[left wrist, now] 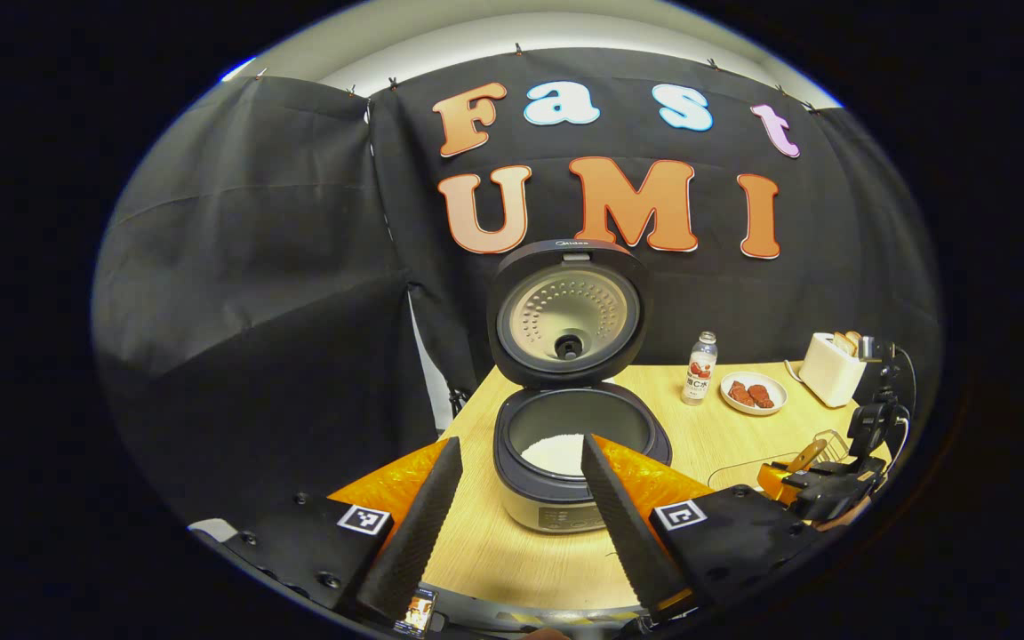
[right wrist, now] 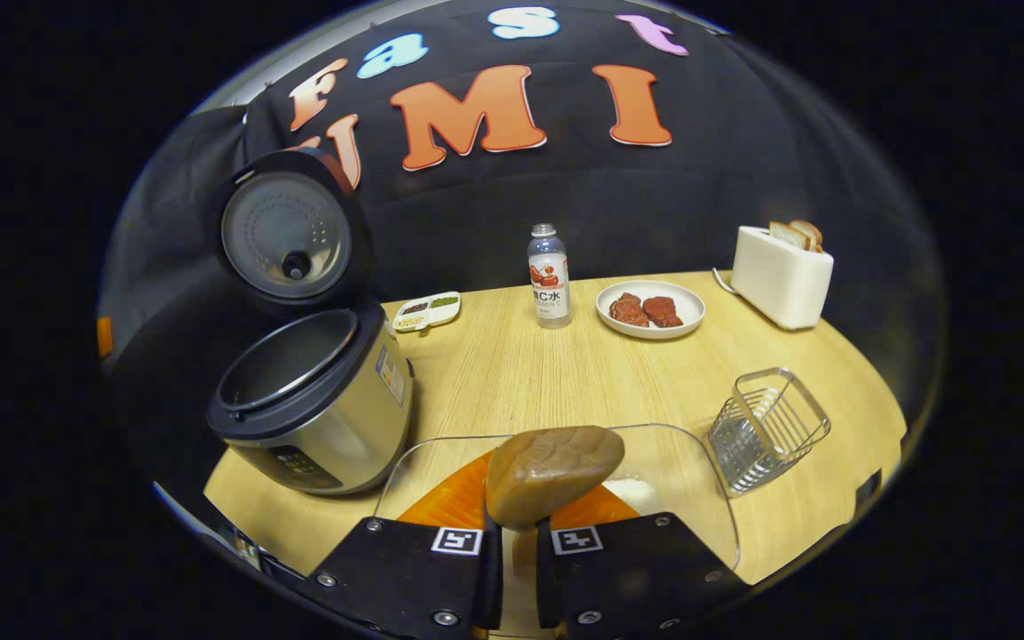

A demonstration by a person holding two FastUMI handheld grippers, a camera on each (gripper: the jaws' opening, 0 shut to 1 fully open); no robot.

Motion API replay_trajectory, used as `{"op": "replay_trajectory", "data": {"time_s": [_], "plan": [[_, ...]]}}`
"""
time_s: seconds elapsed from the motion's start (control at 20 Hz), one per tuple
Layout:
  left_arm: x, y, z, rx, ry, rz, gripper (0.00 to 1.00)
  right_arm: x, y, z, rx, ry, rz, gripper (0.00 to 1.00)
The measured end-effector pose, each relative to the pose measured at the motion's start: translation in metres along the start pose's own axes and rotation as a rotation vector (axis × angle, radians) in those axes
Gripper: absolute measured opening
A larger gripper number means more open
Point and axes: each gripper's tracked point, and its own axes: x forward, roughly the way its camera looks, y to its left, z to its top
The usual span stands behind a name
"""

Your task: Close the left gripper, press the button to open the rice cooker; take a wooden spoon from the chopstick holder with the right hand, scoop a spoonful of rice and pour it into the rice cooker, then put the wooden spoon back into the chopstick holder.

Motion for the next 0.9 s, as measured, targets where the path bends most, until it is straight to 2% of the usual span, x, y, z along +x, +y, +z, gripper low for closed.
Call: {"op": "replay_trajectory", "data": {"time_s": [0.45, 0.6, 0.9], "plan": [[0.013, 0.019, -0.008, 0.036, 0.025, -0.036, 0.93, 0.004, 0.008, -0.007, 0.326, 0.007, 0.020, 0.14], [0.014, 0.022, -0.010, 0.045, 0.028, -0.052, 0.92, 0.007, 0.012, -0.009, 0.415, 0.009, 0.055, 0.15], [0.014, 0.024, -0.009, 0.077, 0.030, -0.065, 0.93, 0.008, 0.013, 0.001, 0.634, 0.006, 0.180, 0.14]]}}
